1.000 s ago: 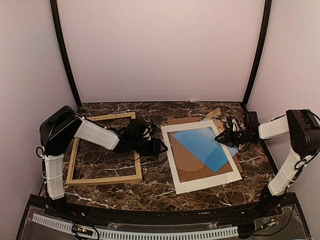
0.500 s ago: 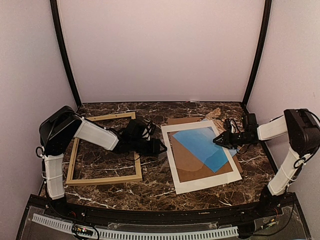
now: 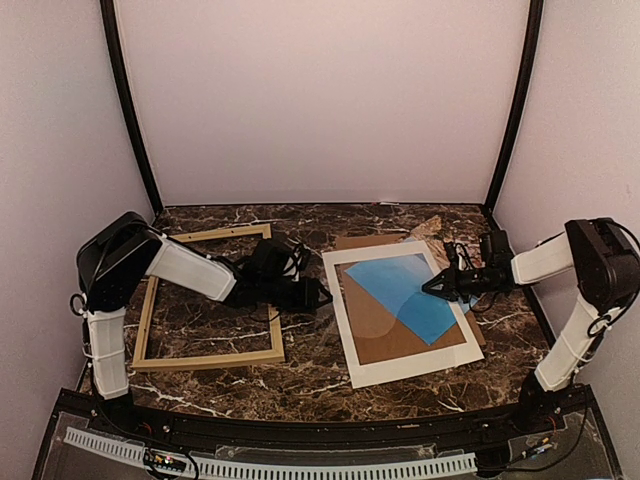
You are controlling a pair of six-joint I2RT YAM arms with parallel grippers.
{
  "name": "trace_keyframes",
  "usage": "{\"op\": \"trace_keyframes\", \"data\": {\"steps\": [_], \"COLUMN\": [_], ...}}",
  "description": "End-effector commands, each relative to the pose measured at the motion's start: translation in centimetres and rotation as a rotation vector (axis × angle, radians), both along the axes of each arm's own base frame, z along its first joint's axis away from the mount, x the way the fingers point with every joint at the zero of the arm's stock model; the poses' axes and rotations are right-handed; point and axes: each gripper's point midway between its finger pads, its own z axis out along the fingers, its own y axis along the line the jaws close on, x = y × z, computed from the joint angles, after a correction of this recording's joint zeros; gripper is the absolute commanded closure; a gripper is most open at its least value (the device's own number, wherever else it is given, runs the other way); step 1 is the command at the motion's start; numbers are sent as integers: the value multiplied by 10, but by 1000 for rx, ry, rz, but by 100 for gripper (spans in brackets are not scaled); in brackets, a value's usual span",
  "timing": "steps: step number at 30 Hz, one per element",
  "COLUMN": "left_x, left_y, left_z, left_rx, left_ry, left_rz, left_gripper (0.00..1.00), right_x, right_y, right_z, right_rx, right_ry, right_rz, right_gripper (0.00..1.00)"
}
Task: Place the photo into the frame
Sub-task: Pick up the glass panel from the mat board, then move the frame body to the center of the board.
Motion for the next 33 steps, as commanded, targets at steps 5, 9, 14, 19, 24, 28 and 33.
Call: {"op": "trace_keyframes", "data": {"steps": [5, 9, 14, 19, 24, 28, 33], "left_x": [5, 7, 19, 28, 33, 36, 37], "left_y": [27, 63, 120, 147, 144, 141, 133], "left_z": [68, 86, 84, 66, 42, 21, 5], "left_rx": [76, 247, 433, 450, 455, 479, 464], "left_ry": [-199, -285, -246, -165, -101, -52, -17], "left_rz": [22, 63, 165, 196, 178, 173, 156], "left_gripper": [35, 25, 17, 15, 14, 13, 13], "right_x": [15, 12, 7, 4, 1, -2, -5], "right_y": [3, 6, 10, 13, 14, 14, 14], "right_z": [67, 97, 136, 178, 210, 235, 252], "right_rx": [4, 32, 83, 126, 147, 171, 186], "right_ry": [-124, -151, -197, -255, -295, -325, -349], "right_rz": [13, 23, 36, 43, 50, 47, 45], "right_gripper": [100, 100, 100, 100, 100, 100, 100]}}
